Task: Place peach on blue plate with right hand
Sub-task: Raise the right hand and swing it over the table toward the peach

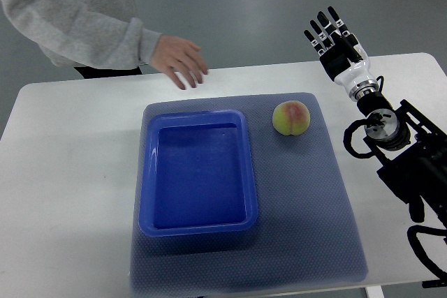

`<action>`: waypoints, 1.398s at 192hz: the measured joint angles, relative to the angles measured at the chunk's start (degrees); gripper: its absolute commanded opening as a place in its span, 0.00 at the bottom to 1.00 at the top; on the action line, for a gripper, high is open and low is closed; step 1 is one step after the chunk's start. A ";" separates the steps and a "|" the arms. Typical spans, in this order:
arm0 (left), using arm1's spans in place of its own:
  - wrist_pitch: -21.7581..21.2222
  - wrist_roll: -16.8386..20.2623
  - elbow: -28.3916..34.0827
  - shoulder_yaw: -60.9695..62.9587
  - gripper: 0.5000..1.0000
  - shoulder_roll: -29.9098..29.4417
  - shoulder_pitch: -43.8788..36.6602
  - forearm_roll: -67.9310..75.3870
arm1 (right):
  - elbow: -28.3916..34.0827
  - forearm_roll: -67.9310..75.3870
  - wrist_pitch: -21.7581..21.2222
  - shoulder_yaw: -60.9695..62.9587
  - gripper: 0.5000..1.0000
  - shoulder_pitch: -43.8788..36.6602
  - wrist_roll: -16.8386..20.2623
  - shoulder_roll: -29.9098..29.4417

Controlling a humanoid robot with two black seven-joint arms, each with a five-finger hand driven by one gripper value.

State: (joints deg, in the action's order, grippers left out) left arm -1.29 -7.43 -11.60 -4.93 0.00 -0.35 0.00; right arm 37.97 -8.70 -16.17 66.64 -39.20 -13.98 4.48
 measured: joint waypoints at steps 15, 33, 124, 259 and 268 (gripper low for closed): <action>-0.03 -0.01 0.05 0.00 1.00 0.00 0.00 0.00 | 0.00 0.00 0.00 0.05 0.86 -0.03 0.00 0.00; -0.12 -0.02 0.20 -0.03 1.00 0.00 0.00 0.00 | 0.00 0.00 0.00 0.07 0.86 -0.10 0.00 0.01; -0.08 0.05 -0.91 0.05 1.00 0.00 0.07 0.03 | 0.39 -1.58 -0.30 -2.06 0.86 -4.13 0.53 3.20; 0.60 0.05 -2.74 0.00 1.00 0.00 0.44 0.18 | 8.62 -53.19 -15.12 -56.66 0.86 -36.57 13.68 22.71; 0.60 0.05 -2.79 0.00 1.00 0.00 0.44 0.13 | 8.89 -53.56 -15.43 -59.15 0.86 -38.51 16.77 22.78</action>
State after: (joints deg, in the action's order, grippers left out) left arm -0.68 -7.38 -14.39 -4.93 0.00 0.09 0.13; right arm 46.86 -62.26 -31.60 7.49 -77.71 2.79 27.26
